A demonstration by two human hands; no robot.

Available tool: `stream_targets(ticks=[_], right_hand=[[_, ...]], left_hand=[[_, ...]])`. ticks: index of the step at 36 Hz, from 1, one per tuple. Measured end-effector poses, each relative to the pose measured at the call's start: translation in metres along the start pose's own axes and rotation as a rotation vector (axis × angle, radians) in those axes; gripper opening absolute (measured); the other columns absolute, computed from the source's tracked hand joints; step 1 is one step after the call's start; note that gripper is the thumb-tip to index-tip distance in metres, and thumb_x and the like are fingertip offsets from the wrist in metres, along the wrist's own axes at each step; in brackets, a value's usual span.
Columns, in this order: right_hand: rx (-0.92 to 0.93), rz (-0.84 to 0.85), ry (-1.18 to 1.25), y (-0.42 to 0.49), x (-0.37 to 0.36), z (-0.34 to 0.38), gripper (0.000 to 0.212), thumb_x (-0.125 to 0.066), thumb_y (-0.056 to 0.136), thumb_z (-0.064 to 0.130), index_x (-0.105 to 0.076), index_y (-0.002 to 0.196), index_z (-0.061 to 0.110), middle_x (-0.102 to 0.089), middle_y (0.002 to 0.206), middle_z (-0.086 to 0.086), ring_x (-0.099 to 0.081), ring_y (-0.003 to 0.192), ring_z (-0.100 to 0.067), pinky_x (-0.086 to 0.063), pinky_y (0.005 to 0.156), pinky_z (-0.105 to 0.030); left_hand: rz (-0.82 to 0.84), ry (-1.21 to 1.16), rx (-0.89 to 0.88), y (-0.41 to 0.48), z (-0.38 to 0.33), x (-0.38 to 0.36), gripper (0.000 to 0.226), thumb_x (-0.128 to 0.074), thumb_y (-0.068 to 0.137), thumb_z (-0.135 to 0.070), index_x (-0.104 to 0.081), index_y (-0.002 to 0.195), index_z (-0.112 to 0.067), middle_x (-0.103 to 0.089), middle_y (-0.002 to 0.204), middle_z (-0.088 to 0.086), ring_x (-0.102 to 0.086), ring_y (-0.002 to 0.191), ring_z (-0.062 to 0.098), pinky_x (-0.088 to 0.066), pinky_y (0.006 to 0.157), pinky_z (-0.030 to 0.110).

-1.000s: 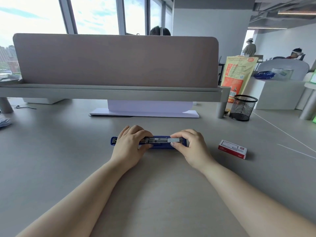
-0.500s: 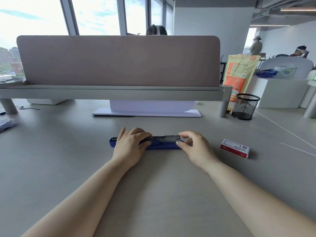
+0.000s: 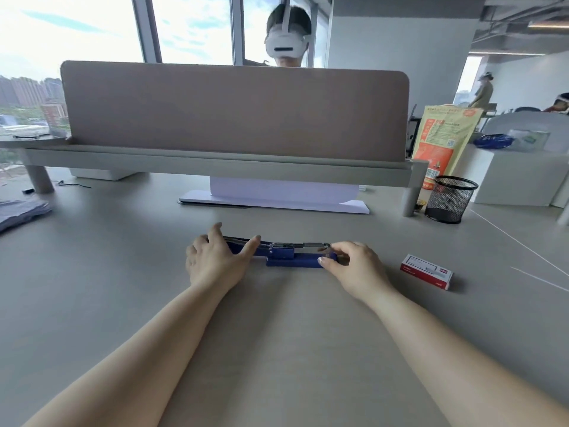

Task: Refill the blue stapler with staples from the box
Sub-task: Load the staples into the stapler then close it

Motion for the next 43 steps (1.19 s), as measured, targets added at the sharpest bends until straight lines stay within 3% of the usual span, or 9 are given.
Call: stream_targets(ticks=[4,7,10,12,15,19,28,33,43], right_hand=[[0.0,0.029,0.017,0.0,-0.001,0.0,0.022,-0.065,0.078,0.038,-0.067,0.091,0.02,-0.062,0.096,-0.002,-0.058,0.094,-0.023,-0.049,0.085,-0.041],[-0.005,0.059,0.03,0.0,-0.001,0.001,0.021,-0.065,0.076,0.039,-0.068,0.092,0.026,-0.063,0.097,0.001,-0.059,0.096,-0.02,-0.049,0.087,-0.041],[-0.031,0.06,0.104,0.0,0.0,0.001,0.018,-0.062,0.08,0.034,-0.067,0.095,0.027,-0.069,0.101,0.004,-0.061,0.098,-0.018,-0.049,0.09,-0.04],[-0.058,0.034,0.164,0.001,0.001,-0.001,0.017,-0.054,0.086,0.028,-0.067,0.098,0.026,-0.07,0.106,0.004,-0.061,0.101,-0.019,-0.048,0.092,-0.037],[-0.101,-0.004,0.261,0.003,0.003,-0.003,0.022,-0.046,0.09,0.023,-0.065,0.101,0.022,-0.069,0.11,-0.001,-0.06,0.106,-0.021,-0.046,0.092,-0.035],[-0.134,-0.055,0.379,0.002,0.006,0.001,0.027,-0.04,0.093,0.021,-0.061,0.11,0.018,-0.068,0.107,-0.001,-0.059,0.104,-0.02,-0.042,0.084,-0.03],[0.074,-0.019,0.366,-0.001,0.005,0.007,0.043,-0.032,0.094,0.004,-0.056,0.122,0.026,-0.058,0.121,0.003,-0.05,0.112,-0.01,-0.036,0.085,-0.011],[0.111,-0.054,0.144,0.001,0.001,0.004,0.055,-0.032,0.084,-0.003,-0.063,0.111,0.032,-0.059,0.126,0.002,-0.051,0.117,-0.021,-0.043,0.098,-0.041],[0.13,-0.071,0.009,-0.004,0.005,0.008,0.059,-0.032,0.081,-0.007,-0.061,0.116,0.029,-0.052,0.132,0.001,-0.048,0.12,-0.023,-0.04,0.099,-0.04]], left_hand=[[-0.162,-0.356,-0.229,0.0,-0.012,0.011,0.076,-0.068,0.076,-0.043,-0.028,0.138,-0.027,-0.039,0.138,0.006,-0.033,0.128,0.026,-0.029,0.109,0.04],[-0.089,-0.569,-0.409,-0.009,-0.025,0.011,0.077,-0.065,0.082,-0.023,-0.016,0.141,-0.035,-0.037,0.144,-0.004,-0.036,0.131,0.009,-0.03,0.107,0.025],[-0.008,-0.54,-0.55,-0.02,-0.035,0.005,0.077,-0.058,0.087,-0.017,-0.009,0.145,-0.03,-0.024,0.143,-0.026,-0.026,0.13,-0.009,-0.019,0.097,-0.002],[0.028,-0.446,-0.615,-0.026,-0.04,0.002,0.075,-0.059,0.087,-0.018,-0.011,0.145,-0.025,-0.021,0.142,-0.027,-0.02,0.128,-0.014,-0.014,0.095,-0.007],[0.129,-0.35,-0.704,-0.033,-0.043,-0.002,0.076,-0.061,0.085,-0.02,-0.014,0.145,-0.024,-0.029,0.141,-0.02,-0.029,0.127,-0.004,-0.021,0.1,0.004],[0.178,-0.047,-0.855,-0.034,-0.035,-0.013,0.066,-0.045,0.082,-0.047,-0.027,0.141,-0.025,-0.041,0.145,-0.008,-0.029,0.138,0.014,-0.012,0.118,0.041],[0.171,0.126,-0.874,-0.033,-0.03,-0.023,0.058,-0.041,0.082,-0.051,-0.033,0.137,-0.034,-0.043,0.142,-0.014,-0.037,0.132,0.012,-0.011,0.115,0.036],[0.22,0.128,-0.83,-0.03,-0.03,-0.024,0.055,-0.042,0.081,-0.048,-0.034,0.135,-0.039,-0.042,0.141,-0.019,-0.035,0.132,0.009,-0.013,0.115,0.039],[0.174,0.126,-0.835,-0.034,-0.03,-0.02,0.052,-0.035,0.081,-0.047,-0.04,0.132,-0.035,-0.046,0.138,-0.017,-0.042,0.128,0.011,-0.013,0.116,0.039]])
Point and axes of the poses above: each hand's wrist, its own y-axis towards the middle knuckle, its own x-axis out of the back of the hand, z = x × y, the point moved 2 cm from there along y, towards the middle knuckle
